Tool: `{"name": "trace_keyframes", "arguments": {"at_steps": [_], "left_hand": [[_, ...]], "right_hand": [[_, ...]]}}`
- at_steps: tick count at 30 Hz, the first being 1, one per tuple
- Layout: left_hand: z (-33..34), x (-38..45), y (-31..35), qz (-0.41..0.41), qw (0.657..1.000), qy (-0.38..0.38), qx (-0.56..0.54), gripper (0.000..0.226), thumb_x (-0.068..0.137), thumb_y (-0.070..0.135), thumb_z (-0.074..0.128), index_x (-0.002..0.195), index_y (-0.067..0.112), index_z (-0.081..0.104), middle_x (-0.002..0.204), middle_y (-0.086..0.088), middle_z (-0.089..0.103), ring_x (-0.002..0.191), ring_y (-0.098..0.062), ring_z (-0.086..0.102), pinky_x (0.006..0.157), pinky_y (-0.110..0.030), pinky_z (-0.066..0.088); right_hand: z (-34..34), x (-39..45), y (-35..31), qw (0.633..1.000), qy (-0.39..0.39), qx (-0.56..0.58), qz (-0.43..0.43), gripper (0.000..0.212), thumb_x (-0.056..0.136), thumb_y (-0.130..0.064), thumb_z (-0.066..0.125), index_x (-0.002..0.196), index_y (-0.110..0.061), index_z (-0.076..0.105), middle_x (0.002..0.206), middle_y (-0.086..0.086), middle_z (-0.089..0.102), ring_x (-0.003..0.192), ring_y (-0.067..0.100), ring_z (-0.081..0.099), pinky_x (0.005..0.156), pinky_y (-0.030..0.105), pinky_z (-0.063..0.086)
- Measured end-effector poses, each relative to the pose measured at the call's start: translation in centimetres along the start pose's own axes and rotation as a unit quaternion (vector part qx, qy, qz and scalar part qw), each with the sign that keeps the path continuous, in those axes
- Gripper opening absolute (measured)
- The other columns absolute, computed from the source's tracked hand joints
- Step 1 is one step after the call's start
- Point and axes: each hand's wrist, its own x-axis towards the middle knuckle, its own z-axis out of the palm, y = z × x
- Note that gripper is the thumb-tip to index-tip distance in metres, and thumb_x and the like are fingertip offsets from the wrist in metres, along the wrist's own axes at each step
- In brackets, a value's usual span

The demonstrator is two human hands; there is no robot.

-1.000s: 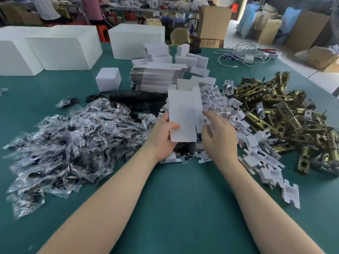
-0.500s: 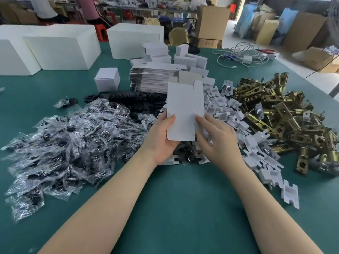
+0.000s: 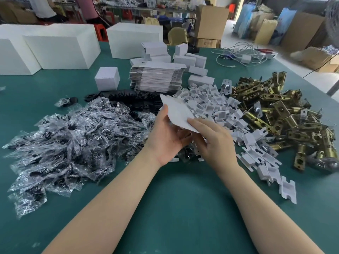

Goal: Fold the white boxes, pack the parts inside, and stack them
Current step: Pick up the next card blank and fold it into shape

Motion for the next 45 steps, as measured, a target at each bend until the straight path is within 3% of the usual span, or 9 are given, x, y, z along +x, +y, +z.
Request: {"name": "trace_keyframes", "arguments": {"at_steps": [4, 6, 12, 18, 22, 26, 33, 38, 45], "left_hand": [[0.15, 0.05, -0.13, -0.007, 0.999, -0.033, -0.021, 0.077, 0.079, 0.077, 0.037, 0.122, 0.014, 0.047, 0.107, -0.014, 0.052, 0.091, -0.025, 0.054, 0.077, -0.034, 0.050], [-0.13, 0.05, 0.02, 0.003, 0.999, -0.031, -0.022, 0.077, 0.078, 0.074, 0.042, 0.122, 0.010, 0.048, 0.115, -0.017, 0.047, 0.103, -0.028, 0.043, 0.075, -0.031, 0.044], [-0.46, -0.05, 0.40, 0.018, 0.997, -0.058, -0.037, 0.099, 0.049, 0.056, 0.091, 0.123, 0.005, 0.051, 0.116, -0.015, 0.054, 0.104, -0.028, 0.055, 0.076, -0.033, 0.055], [0.04, -0.26, -0.05, 0.030, 0.997, -0.072, -0.027, 0.132, 0.045, 0.044, 0.097, 0.148, 0.002, 0.027, 0.132, -0.023, 0.041, 0.119, -0.034, 0.047, 0.096, -0.042, 0.052], [0.18, -0.49, -0.11, 0.039, 0.995, -0.088, 0.019, 0.134, 0.047, 0.043, 0.096, 0.152, 0.006, 0.022, 0.154, -0.029, 0.028, 0.133, -0.045, 0.043, 0.114, -0.059, 0.032], [0.05, -0.71, -0.03, 0.040, 0.996, -0.075, 0.036, 0.138, 0.042, 0.044, 0.097, 0.152, 0.005, 0.023, 0.152, -0.027, 0.035, 0.129, -0.038, 0.048, 0.112, -0.057, 0.033], [-0.29, -0.52, -0.26, 0.036, 0.995, -0.083, 0.052, 0.124, 0.053, 0.038, 0.094, 0.151, 0.004, 0.025, 0.146, -0.028, 0.042, 0.125, -0.036, 0.051, 0.111, -0.056, 0.034], [-0.24, -0.43, -0.11, 0.020, 0.996, -0.084, 0.012, 0.065, 0.076, 0.036, 0.066, 0.131, 0.006, 0.048, 0.128, -0.019, 0.049, 0.118, -0.032, 0.051, 0.113, -0.053, 0.033], [-0.30, -0.38, -0.18, 0.019, 0.998, -0.050, -0.012, 0.047, 0.085, 0.043, 0.054, 0.119, 0.011, 0.060, 0.114, -0.012, 0.067, 0.106, -0.026, 0.065, 0.101, -0.045, 0.046]], "right_hand": [[0.27, -0.06, -0.52, 0.999, 0.032, 0.024, -0.034, 0.029, 0.086, -0.008, 0.062, 0.113, -0.007, 0.073, 0.109, 0.009, 0.073, 0.092, 0.028, 0.072, 0.070, 0.038, 0.058], [0.46, 0.00, -0.71, 0.998, 0.051, 0.025, -0.036, 0.027, 0.086, -0.013, 0.061, 0.108, -0.007, 0.075, 0.106, 0.008, 0.074, 0.091, 0.026, 0.073, 0.068, 0.035, 0.058], [0.79, 0.12, -0.40, 0.994, 0.100, -0.019, -0.030, 0.018, 0.081, -0.011, 0.066, 0.096, -0.004, 0.074, 0.086, 0.006, 0.075, 0.067, 0.029, 0.067, 0.062, 0.032, 0.049], [0.50, -0.03, 0.11, 0.994, 0.108, 0.003, 0.008, 0.013, 0.082, -0.010, 0.073, 0.093, -0.004, 0.072, 0.081, 0.006, 0.071, 0.069, 0.020, 0.062, 0.059, 0.024, 0.041], [0.42, -0.05, -0.01, 0.996, 0.079, 0.009, 0.037, 0.036, 0.073, 0.002, 0.067, 0.107, -0.006, 0.072, 0.090, 0.010, 0.074, 0.076, 0.032, 0.070, 0.058, 0.038, 0.055], [0.28, -0.05, -0.39, 0.996, 0.078, 0.030, 0.038, 0.038, 0.075, -0.005, 0.056, 0.110, -0.007, 0.073, 0.083, 0.012, 0.073, 0.067, 0.033, 0.067, 0.051, 0.041, 0.053], [0.16, -0.08, -0.11, 0.992, 0.077, 0.080, 0.060, 0.049, 0.066, 0.008, 0.072, 0.113, -0.008, 0.073, 0.085, 0.010, 0.073, 0.070, 0.026, 0.066, 0.055, 0.033, 0.051], [0.25, 0.12, 0.18, 0.996, 0.091, 0.022, -0.002, 0.043, 0.068, 0.010, 0.073, 0.110, -0.001, 0.074, 0.094, 0.013, 0.074, 0.076, 0.029, 0.070, 0.063, 0.022, 0.045], [0.15, 0.03, -0.04, 0.988, 0.142, 0.058, 0.009, 0.037, 0.072, 0.008, 0.072, 0.107, -0.002, 0.074, 0.091, 0.014, 0.073, 0.079, 0.021, 0.066, 0.063, 0.027, 0.051]]}}
